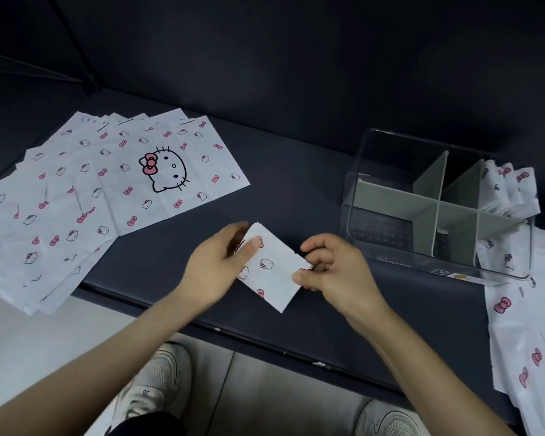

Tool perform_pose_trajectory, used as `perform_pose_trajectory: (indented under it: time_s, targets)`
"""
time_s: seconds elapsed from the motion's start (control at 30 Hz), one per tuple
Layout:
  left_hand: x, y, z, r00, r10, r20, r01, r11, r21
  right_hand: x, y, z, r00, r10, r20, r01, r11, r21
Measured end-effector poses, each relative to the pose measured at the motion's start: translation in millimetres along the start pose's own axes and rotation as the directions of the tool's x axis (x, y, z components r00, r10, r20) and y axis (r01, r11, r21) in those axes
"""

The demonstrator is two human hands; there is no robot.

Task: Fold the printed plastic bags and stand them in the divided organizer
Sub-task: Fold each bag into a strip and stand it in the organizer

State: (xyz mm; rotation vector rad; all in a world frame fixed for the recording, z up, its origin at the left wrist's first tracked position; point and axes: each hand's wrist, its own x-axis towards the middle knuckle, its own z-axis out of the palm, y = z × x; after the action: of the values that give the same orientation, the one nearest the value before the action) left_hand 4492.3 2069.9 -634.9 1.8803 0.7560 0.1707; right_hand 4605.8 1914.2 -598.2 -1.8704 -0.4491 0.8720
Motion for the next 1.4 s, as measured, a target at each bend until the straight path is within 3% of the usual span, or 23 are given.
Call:
perform_pose_trajectory:
  time_s: [0.07,0.2,0.37,0.43,0.5,0.57,0.63,0.73,0.83,0.93,0.97,1.13,1.27,1.4]
  targets:
    - [4,23,-7,0.990,-0.044,0.132,0.083,0.949,-0.303,-4,-9,-21,1.000,-0.028,0.004,0.028,1.000,0.011]
    - [5,62,6,0.981,0.001,0.192,0.096,0.862,-0.497,-8,-13,-56,0.991,0.011,-0.133,0.024,0.965,0.260]
    - [20,107,42,0.970,0.013,0.244,0.125,0.830,-0.543,-24,-6,-93,0.982,0.129,-0.140,-0.031,0.836,0.548]
    - [27,127,58,0.959,0.031,0.281,0.122,0.851,-0.511,-30,-3,-105,0.953,0.165,-0.253,0.025,0.793,0.609]
    - [37,147,77,0.949,0.065,0.310,0.085,0.891,-0.445,-36,1,-123,0.875,0.210,-0.437,0.129,0.769,0.626]
    - [52,166,99,0.948,0.149,0.282,-0.064,0.955,-0.291,-42,5,-147,0.749,0.235,-0.620,0.223,0.792,0.569]
    - [71,183,125,0.919,0.316,0.236,-0.322,0.947,-0.015,-48,9,-174,0.599,0.223,-0.769,0.286,0.837,0.466]
    - [95,210,172,0.751,0.585,0.304,-0.660,0.674,0.332,-57,16,-210,0.400,0.179,-0.899,0.332,0.886,0.325]
    - [113,229,217,0.613,0.615,0.496,-0.786,0.411,0.462,-61,25,-234,0.307,0.159,-0.938,0.348,0.899,0.266]
    - [129,237,243,0.530,0.511,0.677,-0.829,0.144,0.541,-58,34,-249,0.280,0.165,-0.946,0.346,0.902,0.260]
    - [133,238,246,0.518,0.480,0.708,-0.833,0.095,0.545,-56,35,-252,0.278,0.160,-0.947,0.344,0.904,0.253]
    - [143,226,236,0.519,0.484,0.704,-0.837,0.119,0.535,-40,37,-261,0.264,0.061,-0.963,0.306,0.941,0.143]
    - [146,213,223,0.524,0.501,0.689,-0.836,0.148,0.529,-16,27,-261,0.265,-0.191,-0.945,0.222,0.966,-0.133]
    - [146,210,224,0.533,0.501,0.682,-0.831,0.156,0.534,10,21,-256,0.358,-0.425,-0.831,0.116,0.904,-0.413]
